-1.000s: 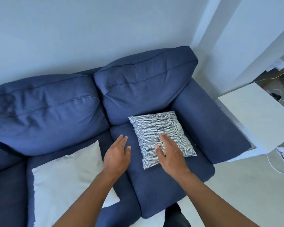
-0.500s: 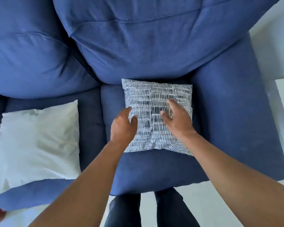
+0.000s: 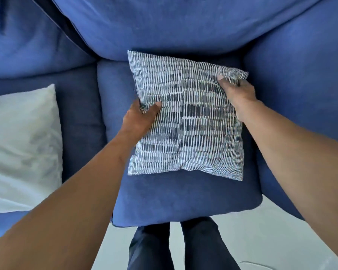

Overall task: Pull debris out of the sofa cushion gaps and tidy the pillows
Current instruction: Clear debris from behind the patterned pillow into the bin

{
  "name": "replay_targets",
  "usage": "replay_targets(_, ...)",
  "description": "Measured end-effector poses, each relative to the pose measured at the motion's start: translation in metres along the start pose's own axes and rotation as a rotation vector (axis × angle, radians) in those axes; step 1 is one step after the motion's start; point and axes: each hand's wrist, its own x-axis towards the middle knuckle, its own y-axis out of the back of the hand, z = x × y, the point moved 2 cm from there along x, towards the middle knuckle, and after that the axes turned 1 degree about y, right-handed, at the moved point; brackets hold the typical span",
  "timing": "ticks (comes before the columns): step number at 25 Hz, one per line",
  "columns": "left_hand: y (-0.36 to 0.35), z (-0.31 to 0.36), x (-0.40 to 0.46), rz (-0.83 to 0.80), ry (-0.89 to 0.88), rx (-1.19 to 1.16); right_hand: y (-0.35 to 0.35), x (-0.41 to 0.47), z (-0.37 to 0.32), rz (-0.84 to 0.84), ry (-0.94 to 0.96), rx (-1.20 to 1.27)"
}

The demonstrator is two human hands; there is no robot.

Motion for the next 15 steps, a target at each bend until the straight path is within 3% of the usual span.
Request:
replay_targets(2, -0.001, -0.008, -0.025, 0.005, 0.026, -0.008, -0.004, -0.02, 0.019, -0.086, 0.014, 0.032)
replay_targets(5, 0.009, -0.027, -0.073, 0.055, 0.051, -0.053, 0.003, -0.051, 0.038, -0.075, 0.136, 0.006)
replay_targets(10, 0.014, -0.06, -0.103, 0.013, 0.079, 0.07, -0.008, -0.077, 0.067, -0.185, 0.163, -0.239)
replay_targets(12, 0.024, -0.058, -0.087, 0.178, -0.007, 0.139, -0.012, -0.07, 0.066, -0.114, 0.21, -0.366)
replay_targets(15, 0.042, -0.016, -0.047, 0.449, -0.277, 0.136, -0.014, -0.054, 0.028, 0.095, 0.474, -0.376)
